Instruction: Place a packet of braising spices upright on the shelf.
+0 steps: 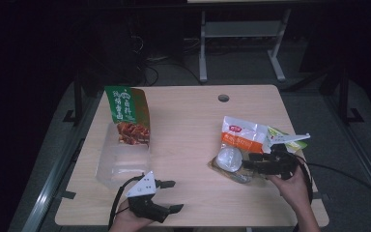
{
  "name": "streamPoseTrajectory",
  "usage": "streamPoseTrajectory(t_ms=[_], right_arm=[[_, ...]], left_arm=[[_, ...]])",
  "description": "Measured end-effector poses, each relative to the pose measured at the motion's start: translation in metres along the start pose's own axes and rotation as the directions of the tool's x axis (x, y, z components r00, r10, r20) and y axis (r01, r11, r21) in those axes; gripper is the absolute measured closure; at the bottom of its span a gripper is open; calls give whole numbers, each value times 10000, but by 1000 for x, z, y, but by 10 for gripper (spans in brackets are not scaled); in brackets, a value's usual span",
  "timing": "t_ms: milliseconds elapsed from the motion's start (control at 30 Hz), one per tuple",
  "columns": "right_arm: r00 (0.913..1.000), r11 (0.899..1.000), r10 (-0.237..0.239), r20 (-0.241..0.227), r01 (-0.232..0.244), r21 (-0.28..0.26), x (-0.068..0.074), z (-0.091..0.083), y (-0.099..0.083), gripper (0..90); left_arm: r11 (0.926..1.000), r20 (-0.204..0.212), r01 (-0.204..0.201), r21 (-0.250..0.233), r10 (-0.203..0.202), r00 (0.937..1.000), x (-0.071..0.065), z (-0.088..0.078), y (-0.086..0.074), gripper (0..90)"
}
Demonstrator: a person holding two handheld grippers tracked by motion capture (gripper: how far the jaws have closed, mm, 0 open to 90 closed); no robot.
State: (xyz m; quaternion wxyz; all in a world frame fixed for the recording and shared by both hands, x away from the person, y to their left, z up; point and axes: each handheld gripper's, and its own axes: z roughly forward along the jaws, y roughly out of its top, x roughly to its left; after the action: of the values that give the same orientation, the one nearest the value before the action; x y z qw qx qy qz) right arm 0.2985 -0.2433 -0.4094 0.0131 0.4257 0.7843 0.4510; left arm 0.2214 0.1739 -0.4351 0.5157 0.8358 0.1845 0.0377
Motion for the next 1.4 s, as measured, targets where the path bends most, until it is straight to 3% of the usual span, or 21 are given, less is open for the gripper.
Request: streamPoseTrajectory(t_ms=[233, 400, 533, 800, 967, 1233, 1400], right_arm=[[9976, 9996, 242, 651, -232, -167, -12, -10, -2, 454], [9910, 9986, 511, 1236, -486, -227, -23, -16, -1, 456], [9878, 9969, 720, 1384, -668, -423, -33, -16, 2, 454], [9800, 9953, 970, 1740, -967, -101, -48, -7, 5, 465], [9802, 9935, 1134, 1622, -1127, -139, -55, -1, 9, 498], [9834, 9905, 1336, 1227, -1283, -497, -60, 11, 17, 627], [9841, 9905, 1317, 1189, -1260, -547, -58, 13, 21, 784]], left_arm=[[10000, 60, 16, 84, -17, 10000, 0, 2, 0, 227], [9999, 73, 107, 97, -107, 9999, 0, 3, -1, 227], [9999, 74, 106, 130, -107, 9999, 0, 4, -1, 227], [9998, 103, 125, 154, -127, 9999, 0, 6, -1, 229], [9997, 38, 132, 222, -133, 9999, 1, 7, -1, 231], [9997, 2, 130, 208, -130, 9999, 0, 8, -1, 232], [9996, -17, 126, 238, -125, 9999, 1, 8, -1, 232]])
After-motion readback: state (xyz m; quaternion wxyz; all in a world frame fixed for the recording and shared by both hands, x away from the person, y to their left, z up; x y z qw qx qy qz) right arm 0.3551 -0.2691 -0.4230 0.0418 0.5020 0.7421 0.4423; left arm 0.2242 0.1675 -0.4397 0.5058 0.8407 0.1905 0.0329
